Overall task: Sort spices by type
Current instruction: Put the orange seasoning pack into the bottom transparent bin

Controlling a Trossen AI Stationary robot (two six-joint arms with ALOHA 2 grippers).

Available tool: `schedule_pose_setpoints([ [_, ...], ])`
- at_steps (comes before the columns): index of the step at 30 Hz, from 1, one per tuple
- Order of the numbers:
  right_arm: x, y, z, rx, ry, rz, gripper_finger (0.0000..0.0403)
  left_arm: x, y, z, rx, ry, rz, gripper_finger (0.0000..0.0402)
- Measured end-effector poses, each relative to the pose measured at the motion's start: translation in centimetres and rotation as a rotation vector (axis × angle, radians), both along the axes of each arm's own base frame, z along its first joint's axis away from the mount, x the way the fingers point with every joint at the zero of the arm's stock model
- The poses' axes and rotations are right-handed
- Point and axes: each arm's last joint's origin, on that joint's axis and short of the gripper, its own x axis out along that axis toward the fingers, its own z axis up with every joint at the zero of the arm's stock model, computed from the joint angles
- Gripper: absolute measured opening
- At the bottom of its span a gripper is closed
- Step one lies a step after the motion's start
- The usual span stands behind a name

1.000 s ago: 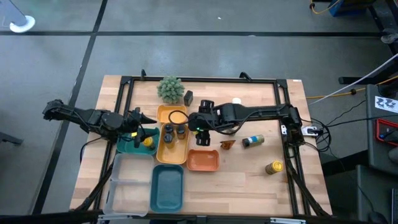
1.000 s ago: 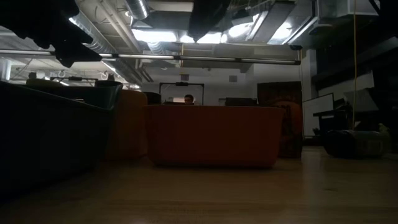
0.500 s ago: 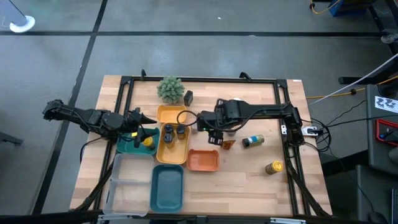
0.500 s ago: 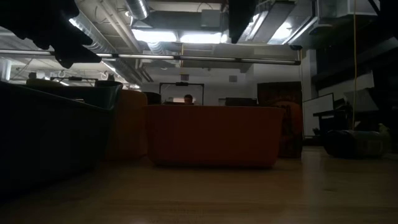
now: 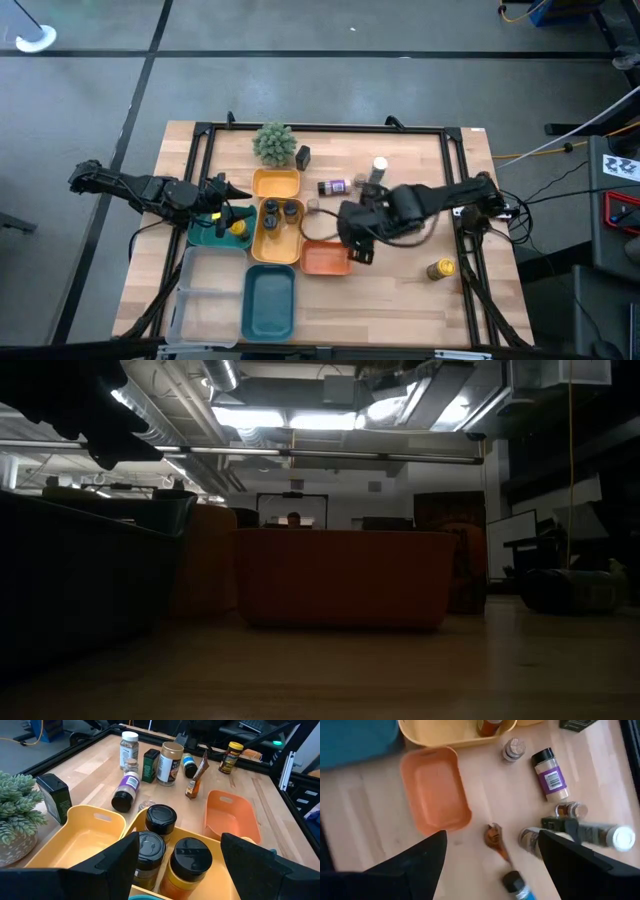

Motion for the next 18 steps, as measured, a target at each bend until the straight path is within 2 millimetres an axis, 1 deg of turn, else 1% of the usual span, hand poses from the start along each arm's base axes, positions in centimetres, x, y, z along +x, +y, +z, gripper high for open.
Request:
schedule_pose_setpoints([
  [3,-1.1,1.9,0.5,0.026,-0.042,-0.061,0.0312,0.0,0.0,0.0,0.0,0.0,0.0,0.0263],
  [6,-2.0,3.9,0.5,0.06,-0.058,-0.085,0.0312,0.0,0.0,0.0,0.0,0.0,0.0,0.0263],
  [9,-2.6,5.6,0.4,0.059,-0.098,-0.142,0.0312,0.0,0.0,0.0,0.001,0.0,0.0,0.0263],
  [14,-2.3,7.2,-0.9,-0.028,-0.167,-0.222,0.0312,0.0,0.0,0.0,0.001,0.0,0.0,0.0263],
  [18,-1.2,7.9,-2.4,-0.088,-0.172,-0.236,0.0312,0.0,0.0,0.0,0.001,0.0,0.0,0.0263],
])
